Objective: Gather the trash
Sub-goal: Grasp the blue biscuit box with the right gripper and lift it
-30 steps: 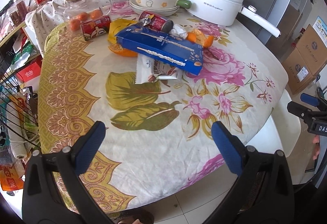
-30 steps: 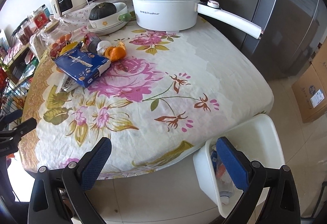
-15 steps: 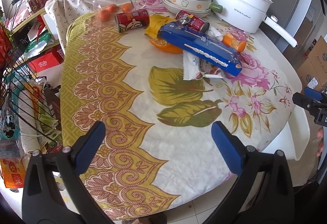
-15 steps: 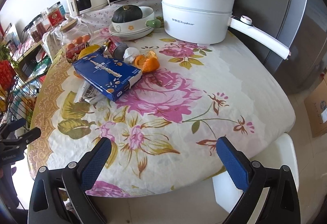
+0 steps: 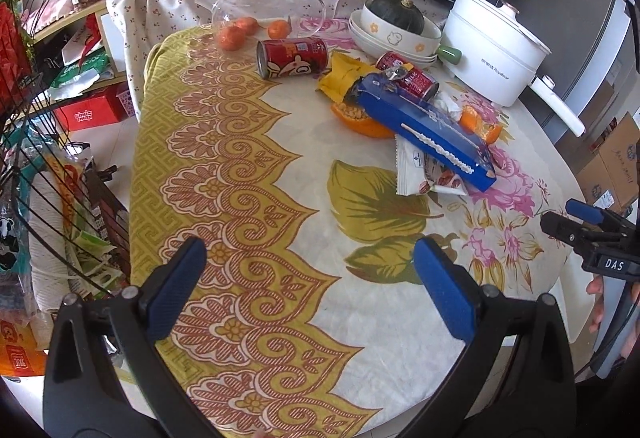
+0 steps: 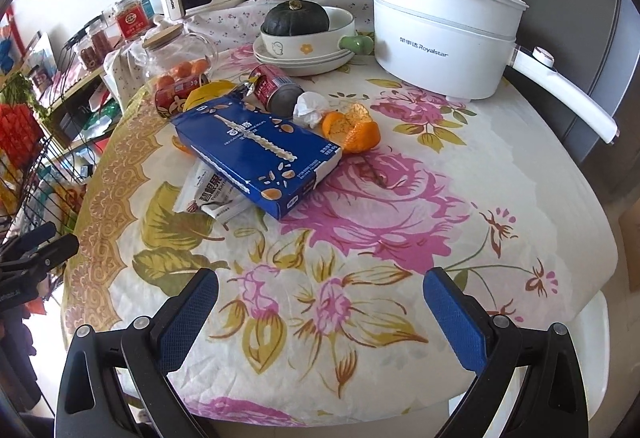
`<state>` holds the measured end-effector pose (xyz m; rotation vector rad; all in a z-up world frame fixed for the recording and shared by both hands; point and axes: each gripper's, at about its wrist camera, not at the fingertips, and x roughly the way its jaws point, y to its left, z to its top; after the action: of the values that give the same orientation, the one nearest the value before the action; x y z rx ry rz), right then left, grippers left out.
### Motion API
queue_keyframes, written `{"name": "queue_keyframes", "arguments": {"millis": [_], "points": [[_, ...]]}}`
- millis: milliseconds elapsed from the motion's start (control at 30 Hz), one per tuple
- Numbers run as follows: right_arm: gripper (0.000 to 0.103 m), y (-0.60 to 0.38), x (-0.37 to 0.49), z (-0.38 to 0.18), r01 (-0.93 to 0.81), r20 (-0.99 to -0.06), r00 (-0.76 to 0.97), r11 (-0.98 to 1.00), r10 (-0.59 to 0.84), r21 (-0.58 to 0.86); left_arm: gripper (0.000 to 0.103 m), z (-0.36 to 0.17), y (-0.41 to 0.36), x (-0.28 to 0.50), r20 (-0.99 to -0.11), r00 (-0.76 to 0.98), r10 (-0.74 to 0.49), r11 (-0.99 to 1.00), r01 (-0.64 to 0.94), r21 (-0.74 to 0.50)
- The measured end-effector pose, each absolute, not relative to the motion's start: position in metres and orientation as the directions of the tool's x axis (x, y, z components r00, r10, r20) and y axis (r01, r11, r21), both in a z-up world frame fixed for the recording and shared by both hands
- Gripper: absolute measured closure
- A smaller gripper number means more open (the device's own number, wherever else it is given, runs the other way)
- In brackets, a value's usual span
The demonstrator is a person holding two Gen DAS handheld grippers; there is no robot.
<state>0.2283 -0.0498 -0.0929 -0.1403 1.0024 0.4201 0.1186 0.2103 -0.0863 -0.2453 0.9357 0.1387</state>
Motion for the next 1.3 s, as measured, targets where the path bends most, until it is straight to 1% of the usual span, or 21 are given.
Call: {"name": "queue_keyframes", "arguments": {"millis": [233,400,500,633,767,967,1033,1167,1300], "points": [[0.0,-0.027,0.255,-0.098,-0.44,-0.848,0.428,0.892,0.314,0.108,0.0,-0.09,0.211,0.13,-0.807,0.591,-0.002,0.955,-0.239,-0.177],[0.0,0.009,0.279,-0.09,-0.629,-0.865,0.327,0.771,0.381,0.102,0.0,-0.094,0.21,0.136,-0.825,0.566,-0.008,0.954,-0.243,-0.176],[0.0,0.027,0.296,-0.089,-0.705,-0.878,0.292,0.705,0.38,0.071,0.0,-0.092,0.208,0.139,-0.828,0.561,-0.009,0.955,-0.24,-0.173],[0.0,0.043,0.316,-0.099,-0.762,-0.897,0.227,0.643,0.378,0.079,0.0,-0.087,0.204,0.143,-0.832,0.555,0.007,0.958,-0.242,-0.153],[0.0,0.05,0.329,-0.114,-0.785,-0.913,0.19,0.614,0.36,0.078,0.0,-0.083,0.203,0.147,-0.835,0.55,0.038,0.961,-0.249,-0.12],[0.0,0.054,0.34,-0.135,-0.796,-0.932,0.149,0.599,0.329,0.084,0.0,-0.093,0.209,0.152,-0.862,0.5,0.077,0.959,-0.275,-0.074],[0.0,0.054,0.341,-0.138,-0.799,-0.935,0.177,0.6,0.308,0.046,0.0,-0.095,0.21,0.153,-0.867,0.49,0.085,0.958,-0.281,-0.065],[0.0,0.053,0.342,-0.14,-0.8,-0.935,0.18,0.599,0.306,0.042,0.0,-0.094,0.208,0.153,-0.864,0.494,0.091,0.959,-0.277,-0.058],[0.002,0.059,0.337,-0.142,-0.805,-0.946,0.202,0.594,0.255,-0.011,0.0,-0.092,0.202,0.154,-0.862,0.499,0.085,0.962,-0.267,-0.06]]}}
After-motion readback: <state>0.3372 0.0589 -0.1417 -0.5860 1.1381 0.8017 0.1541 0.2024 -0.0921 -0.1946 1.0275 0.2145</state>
